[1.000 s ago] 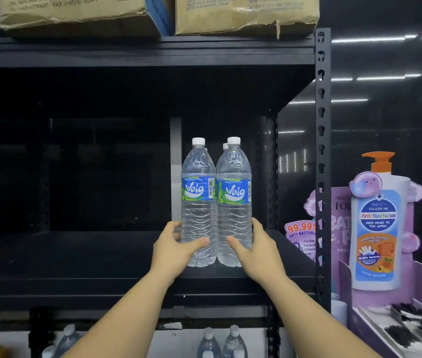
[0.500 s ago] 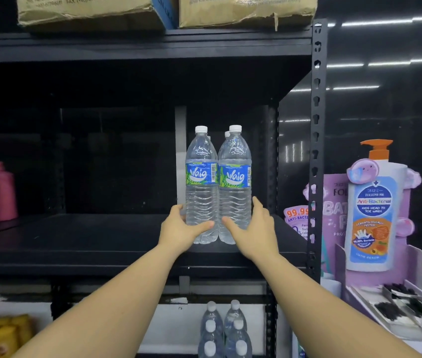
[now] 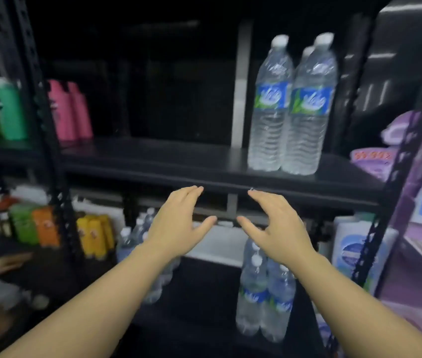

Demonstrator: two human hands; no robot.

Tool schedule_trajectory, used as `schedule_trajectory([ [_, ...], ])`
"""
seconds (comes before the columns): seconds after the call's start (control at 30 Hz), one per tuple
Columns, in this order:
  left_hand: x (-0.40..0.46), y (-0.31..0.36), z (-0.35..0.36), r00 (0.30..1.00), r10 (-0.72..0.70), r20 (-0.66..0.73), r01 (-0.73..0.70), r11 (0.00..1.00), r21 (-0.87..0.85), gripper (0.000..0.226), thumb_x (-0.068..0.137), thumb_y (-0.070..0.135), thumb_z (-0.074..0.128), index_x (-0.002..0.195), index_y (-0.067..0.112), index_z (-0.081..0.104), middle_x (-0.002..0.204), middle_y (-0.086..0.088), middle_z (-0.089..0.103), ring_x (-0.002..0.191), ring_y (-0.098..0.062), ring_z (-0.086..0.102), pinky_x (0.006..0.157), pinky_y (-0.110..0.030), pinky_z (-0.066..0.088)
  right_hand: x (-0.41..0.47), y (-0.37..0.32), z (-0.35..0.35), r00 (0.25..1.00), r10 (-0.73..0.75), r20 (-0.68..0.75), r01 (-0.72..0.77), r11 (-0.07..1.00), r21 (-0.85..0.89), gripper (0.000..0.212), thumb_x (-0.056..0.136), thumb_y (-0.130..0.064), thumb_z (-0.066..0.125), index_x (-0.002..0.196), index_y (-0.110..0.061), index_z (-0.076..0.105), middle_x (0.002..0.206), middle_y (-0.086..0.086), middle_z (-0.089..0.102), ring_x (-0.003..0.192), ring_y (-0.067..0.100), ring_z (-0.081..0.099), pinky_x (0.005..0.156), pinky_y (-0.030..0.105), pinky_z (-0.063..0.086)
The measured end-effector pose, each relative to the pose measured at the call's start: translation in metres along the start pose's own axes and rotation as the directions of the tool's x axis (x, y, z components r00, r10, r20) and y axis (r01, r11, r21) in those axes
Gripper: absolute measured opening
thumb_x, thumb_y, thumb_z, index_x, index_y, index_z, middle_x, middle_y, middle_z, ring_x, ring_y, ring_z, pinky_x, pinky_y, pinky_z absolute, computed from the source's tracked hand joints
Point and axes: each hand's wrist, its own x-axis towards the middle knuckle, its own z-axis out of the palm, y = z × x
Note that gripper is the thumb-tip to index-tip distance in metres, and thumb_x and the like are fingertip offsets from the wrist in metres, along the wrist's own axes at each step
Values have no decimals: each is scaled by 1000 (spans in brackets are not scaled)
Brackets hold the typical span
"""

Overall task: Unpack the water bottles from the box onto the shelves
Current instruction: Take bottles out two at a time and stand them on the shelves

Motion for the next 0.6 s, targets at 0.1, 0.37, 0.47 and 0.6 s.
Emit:
schedule_trajectory([
  [0.1,-67,-49,15,994,-57,98,48,995,90,81,98,63,58,162,17,37,164,1,41,152,-21,34,125,-36,29,-43,-17,56,988,9,152,-5,1000,-27,71,96,-56,65,158,-26,46,161,-11,47,151,12,37,123,36,34],
  [0.37,-267,-170,26,893,-318,318,270,945,186,79,100,58,58,161,12,38,160,-8,46,149,-28,40,125,-41,31,-164,-84,202,858,71,508,-75,997,-12,76,98,-59,62,162,-25,40,166,-4,40,155,18,31,123,44,37],
  [0.47,-344,-214,24,809,-448,380,396,894,209,84,97,67,48,160,11,40,157,-9,49,144,-30,44,121,-39,34,-206,-110,247,783,93,615,-98,995,-27,77,97,-60,61,162,-26,40,166,-5,41,155,18,32,124,45,35],
  [0.6,-441,-257,25,717,-566,407,528,822,213,87,88,70,38,147,9,56,137,-10,63,124,-36,60,104,-44,50,-256,-138,296,704,98,704,-107,994,-32,74,98,-57,63,161,-25,41,165,-4,42,153,17,34,124,38,33],
])
